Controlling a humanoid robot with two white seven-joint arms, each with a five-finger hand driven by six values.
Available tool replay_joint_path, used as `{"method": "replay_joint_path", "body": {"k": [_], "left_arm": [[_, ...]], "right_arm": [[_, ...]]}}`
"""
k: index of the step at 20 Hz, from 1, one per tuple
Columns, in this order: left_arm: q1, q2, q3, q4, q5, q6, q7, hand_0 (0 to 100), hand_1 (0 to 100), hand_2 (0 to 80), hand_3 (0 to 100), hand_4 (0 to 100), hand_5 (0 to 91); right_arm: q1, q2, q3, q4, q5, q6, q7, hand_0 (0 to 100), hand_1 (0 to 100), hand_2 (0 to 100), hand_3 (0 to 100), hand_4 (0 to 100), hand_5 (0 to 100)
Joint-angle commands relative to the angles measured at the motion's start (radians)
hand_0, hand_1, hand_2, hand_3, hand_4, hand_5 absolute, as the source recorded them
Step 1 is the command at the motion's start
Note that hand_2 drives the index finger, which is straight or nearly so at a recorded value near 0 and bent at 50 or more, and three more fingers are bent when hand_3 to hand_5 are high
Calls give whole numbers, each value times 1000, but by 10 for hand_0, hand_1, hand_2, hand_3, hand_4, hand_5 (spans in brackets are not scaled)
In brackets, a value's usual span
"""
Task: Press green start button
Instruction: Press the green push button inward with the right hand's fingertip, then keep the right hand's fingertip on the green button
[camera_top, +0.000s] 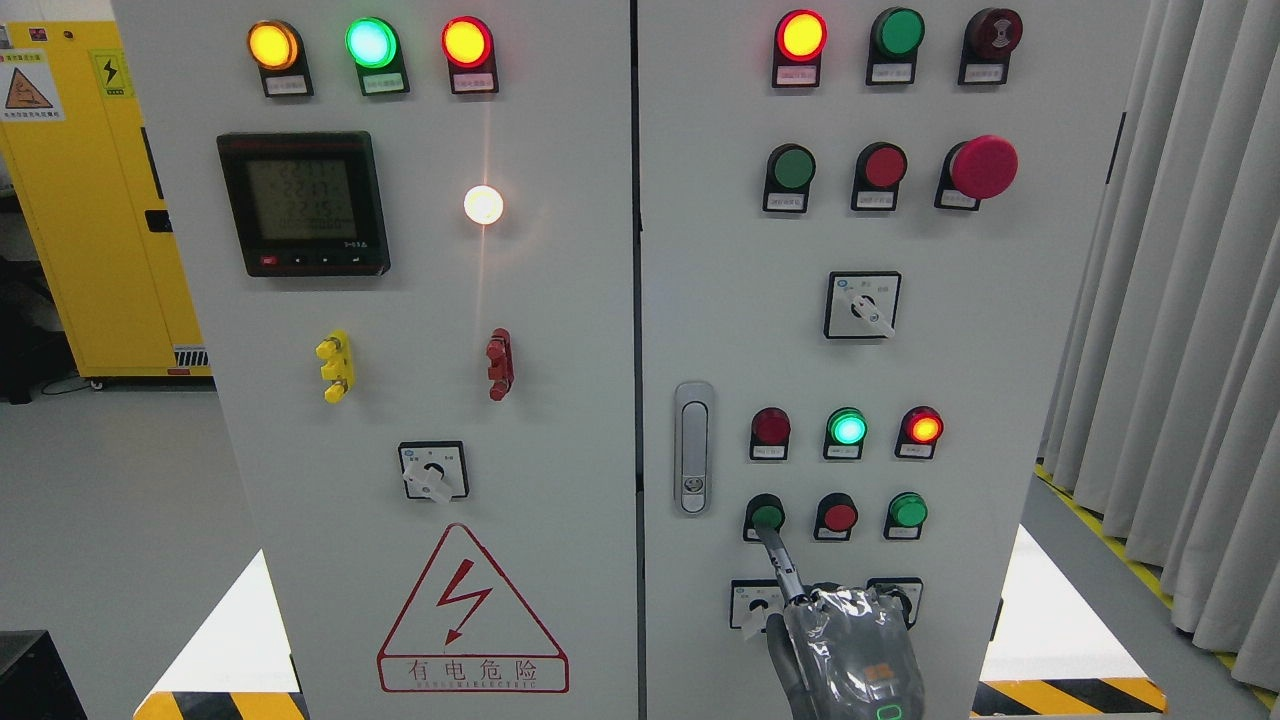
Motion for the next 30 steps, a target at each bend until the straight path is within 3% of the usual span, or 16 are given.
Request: {"method": "replay_joint_path", "body": {"k": [1, 30], "left_arm": [[0, 0, 1, 0, 0, 0, -1, 120, 556, 0, 0, 0, 0], [0, 1, 1, 0, 0, 0, -1, 120, 556, 0, 0, 0, 0]], "right_arm": [[-4, 0, -10, 4, -1, 2, 3, 728, 966, 0, 992, 977, 1000], [-10, 0, -18, 10, -25, 10, 20, 743, 965, 0, 999, 983, 1000]]}}
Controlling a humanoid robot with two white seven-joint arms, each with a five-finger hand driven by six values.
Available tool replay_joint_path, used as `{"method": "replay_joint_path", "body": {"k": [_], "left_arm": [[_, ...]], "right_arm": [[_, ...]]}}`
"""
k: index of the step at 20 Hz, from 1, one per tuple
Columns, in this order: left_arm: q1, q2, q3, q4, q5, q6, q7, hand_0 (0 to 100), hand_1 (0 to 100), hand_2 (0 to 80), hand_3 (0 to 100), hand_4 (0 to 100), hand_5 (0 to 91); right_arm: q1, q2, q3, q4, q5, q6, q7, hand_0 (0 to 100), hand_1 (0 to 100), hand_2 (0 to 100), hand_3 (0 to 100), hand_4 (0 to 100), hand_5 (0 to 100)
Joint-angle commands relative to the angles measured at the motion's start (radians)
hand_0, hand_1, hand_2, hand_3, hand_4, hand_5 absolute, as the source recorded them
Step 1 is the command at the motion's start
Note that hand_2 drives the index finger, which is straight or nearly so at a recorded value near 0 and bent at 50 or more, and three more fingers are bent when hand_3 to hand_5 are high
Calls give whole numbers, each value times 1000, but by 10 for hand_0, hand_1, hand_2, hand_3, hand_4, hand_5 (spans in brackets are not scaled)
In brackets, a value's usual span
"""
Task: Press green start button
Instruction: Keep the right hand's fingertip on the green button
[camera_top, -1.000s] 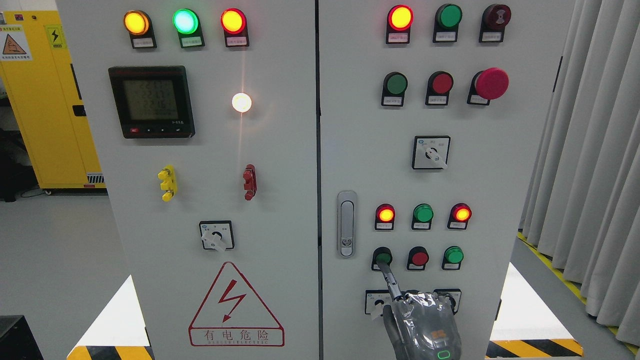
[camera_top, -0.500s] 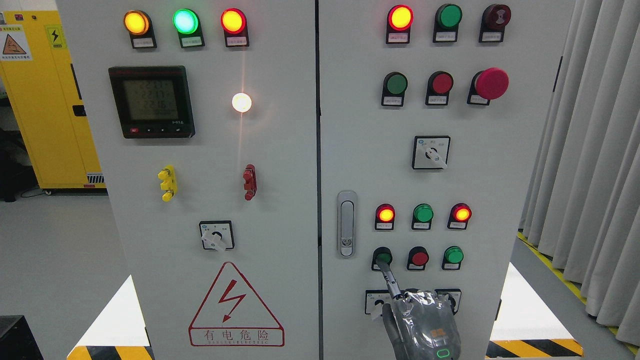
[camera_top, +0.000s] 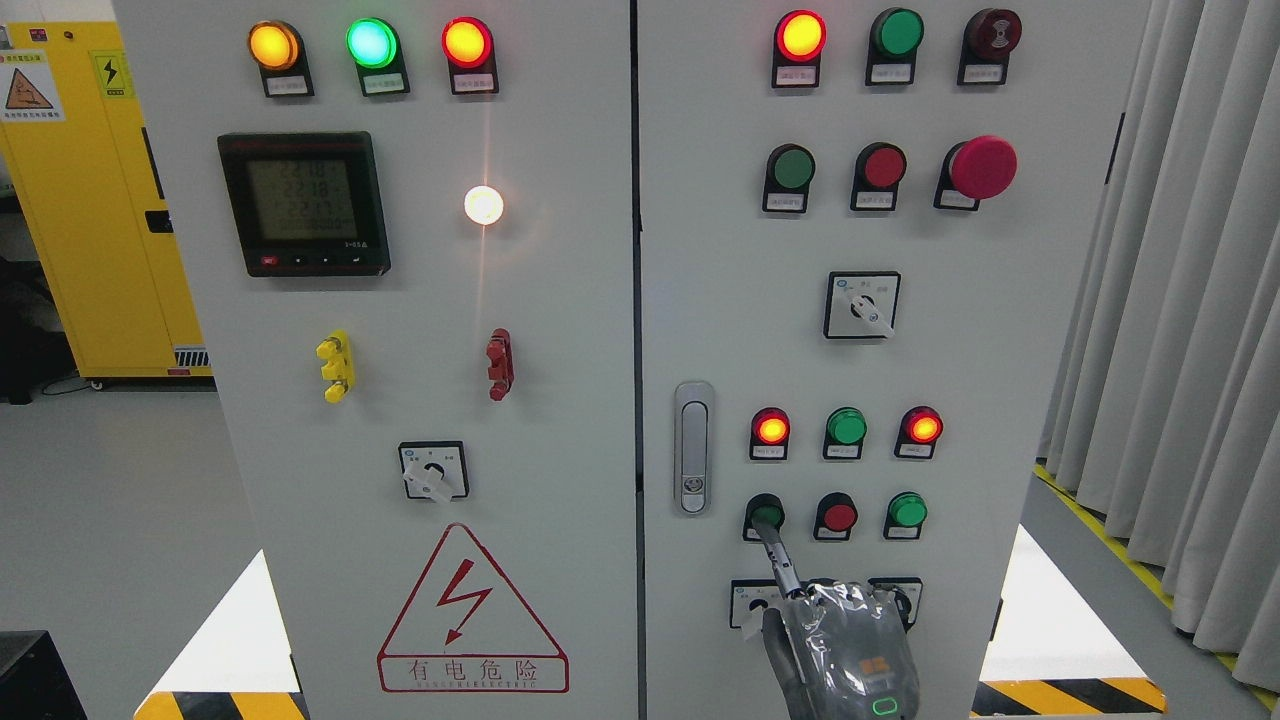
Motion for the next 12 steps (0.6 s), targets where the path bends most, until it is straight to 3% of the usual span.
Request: {"method": "replay_joint_path", "body": {"k": [1, 12], "left_arm": [[0, 0, 1, 0, 0, 0, -1, 120, 556, 0, 0, 0, 0], [0, 0, -1, 0, 0, 0, -1, 120, 556, 0, 0, 0, 0]], "right_arm": [[-1, 0, -25, 7, -8, 0, 1, 746, 965, 0, 999, 983, 1000], [-3, 0, -29, 15, -17, 0, 8, 768, 967, 0, 999, 985, 1000]]}}
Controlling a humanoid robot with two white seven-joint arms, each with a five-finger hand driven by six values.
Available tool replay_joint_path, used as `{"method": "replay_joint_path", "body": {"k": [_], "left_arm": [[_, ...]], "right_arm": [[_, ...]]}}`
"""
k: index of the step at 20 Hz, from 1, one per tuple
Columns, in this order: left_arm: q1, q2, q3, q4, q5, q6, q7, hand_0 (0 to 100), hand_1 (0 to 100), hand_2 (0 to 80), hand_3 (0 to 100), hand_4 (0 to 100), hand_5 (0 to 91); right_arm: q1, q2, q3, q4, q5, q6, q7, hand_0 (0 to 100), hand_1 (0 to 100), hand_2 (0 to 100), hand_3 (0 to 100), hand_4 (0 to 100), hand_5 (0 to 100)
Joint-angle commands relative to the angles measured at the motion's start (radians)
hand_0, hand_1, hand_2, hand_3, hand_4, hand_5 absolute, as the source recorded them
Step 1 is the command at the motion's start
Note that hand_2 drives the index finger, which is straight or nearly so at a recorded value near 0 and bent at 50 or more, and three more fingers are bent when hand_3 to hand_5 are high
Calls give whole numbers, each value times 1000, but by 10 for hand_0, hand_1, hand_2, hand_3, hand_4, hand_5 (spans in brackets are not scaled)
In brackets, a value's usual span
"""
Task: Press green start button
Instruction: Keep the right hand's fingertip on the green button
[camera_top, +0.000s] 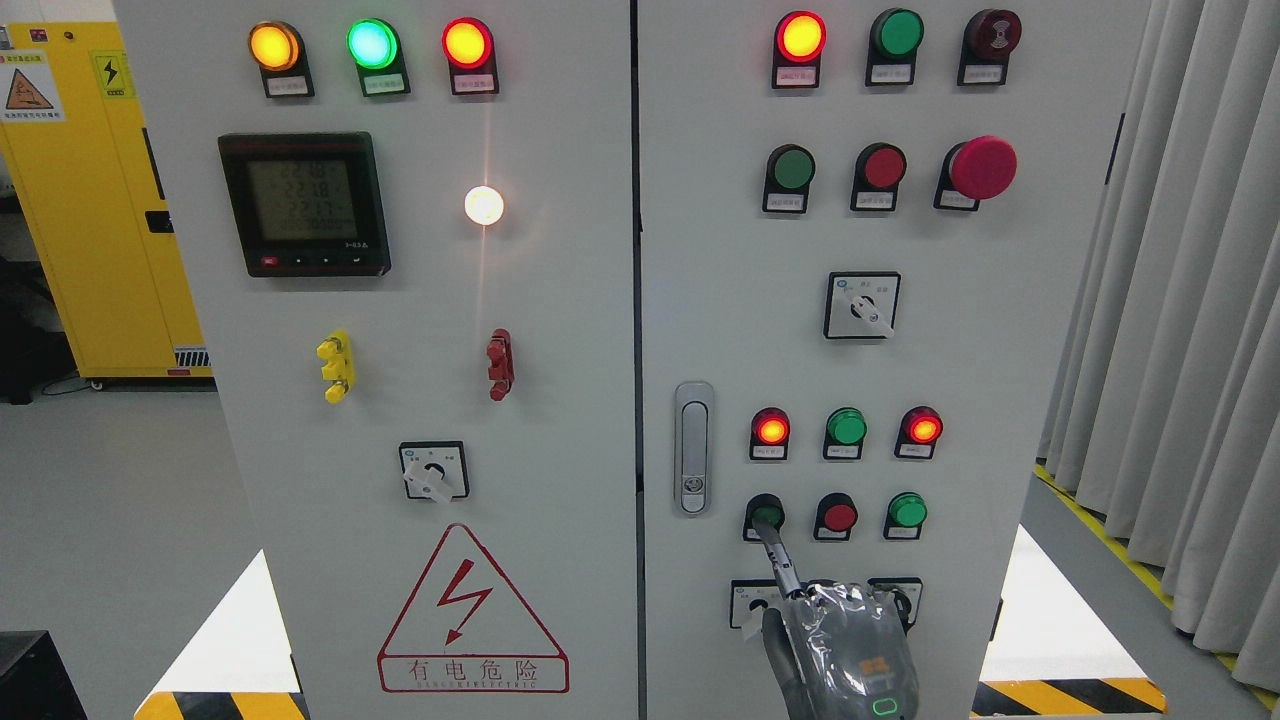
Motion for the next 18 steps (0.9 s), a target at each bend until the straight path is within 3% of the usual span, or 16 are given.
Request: {"method": "replay_joint_path", "body": {"k": [1, 13, 18], "left_arm": [[0, 0, -1, 0, 0, 0, -1, 120, 556, 0, 0, 0, 0], [0, 0, 0, 0, 0, 0, -1, 120, 556, 0, 0, 0, 0], [0, 0, -1, 0, 0, 0, -1, 120, 556, 0, 0, 0, 0]], "right_arm": [[-1, 0, -31, 9, -2, 1, 3, 768, 967, 0, 999, 985, 1000], [8, 0, -31, -44, -19, -8, -11, 772, 968, 0, 999, 985, 1000], [15, 1, -5, -88, -30, -8, -13, 774, 968, 0, 999, 984, 1000]]}}
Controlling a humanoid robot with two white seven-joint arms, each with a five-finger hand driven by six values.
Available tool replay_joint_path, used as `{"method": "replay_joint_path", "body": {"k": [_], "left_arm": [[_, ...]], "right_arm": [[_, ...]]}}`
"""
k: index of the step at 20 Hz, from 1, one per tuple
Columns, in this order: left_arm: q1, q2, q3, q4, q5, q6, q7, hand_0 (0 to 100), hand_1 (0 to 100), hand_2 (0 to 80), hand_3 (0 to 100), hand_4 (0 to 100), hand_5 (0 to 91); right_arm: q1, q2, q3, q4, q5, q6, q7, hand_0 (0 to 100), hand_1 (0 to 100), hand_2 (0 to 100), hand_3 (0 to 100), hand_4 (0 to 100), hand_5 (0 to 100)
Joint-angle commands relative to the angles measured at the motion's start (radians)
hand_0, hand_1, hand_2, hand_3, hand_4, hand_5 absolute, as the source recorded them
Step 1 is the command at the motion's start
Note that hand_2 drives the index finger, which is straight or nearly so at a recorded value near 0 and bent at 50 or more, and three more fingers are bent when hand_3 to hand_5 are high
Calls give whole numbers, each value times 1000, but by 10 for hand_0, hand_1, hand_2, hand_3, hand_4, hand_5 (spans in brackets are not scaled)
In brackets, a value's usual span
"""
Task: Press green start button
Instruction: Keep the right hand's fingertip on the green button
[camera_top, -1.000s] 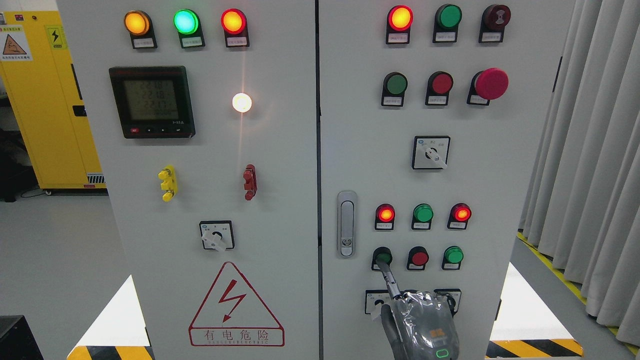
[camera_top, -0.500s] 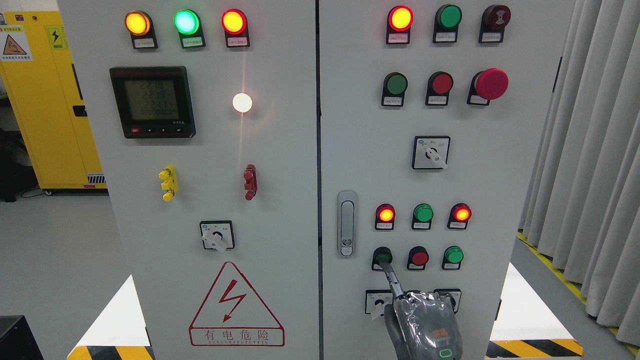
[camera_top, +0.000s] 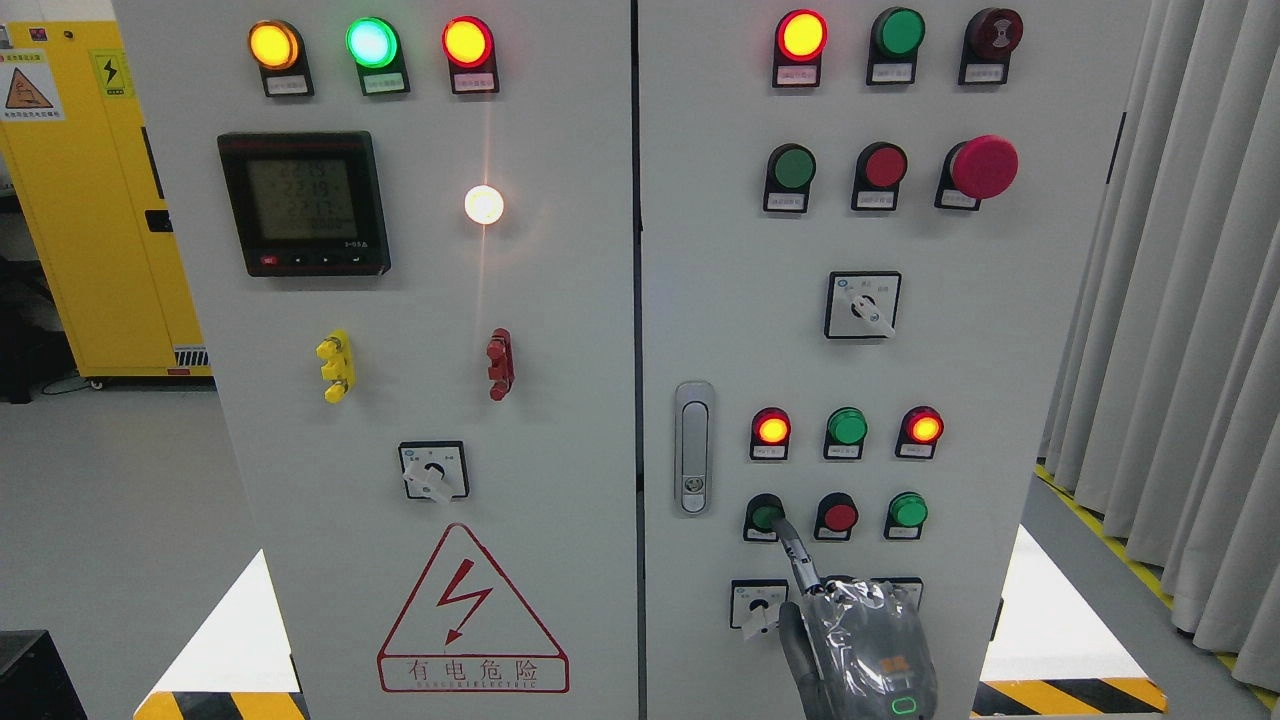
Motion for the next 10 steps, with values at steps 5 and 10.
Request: {"method": "replay_joint_path", "body": {"k": [5, 10], "left_arm": [[0, 0, -1, 0, 0, 0, -1, 120, 556, 0, 0, 0, 0], [0, 0, -1, 0, 0, 0, -1, 120, 556, 0, 0, 0, 0]], "right_arm": [[31, 1, 44, -85, -13, -6, -6, 773, 969, 0, 999, 984, 1000], [42, 1, 56, -108, -15, -6, -21, 789, 965, 0, 998, 985, 1000]]}}
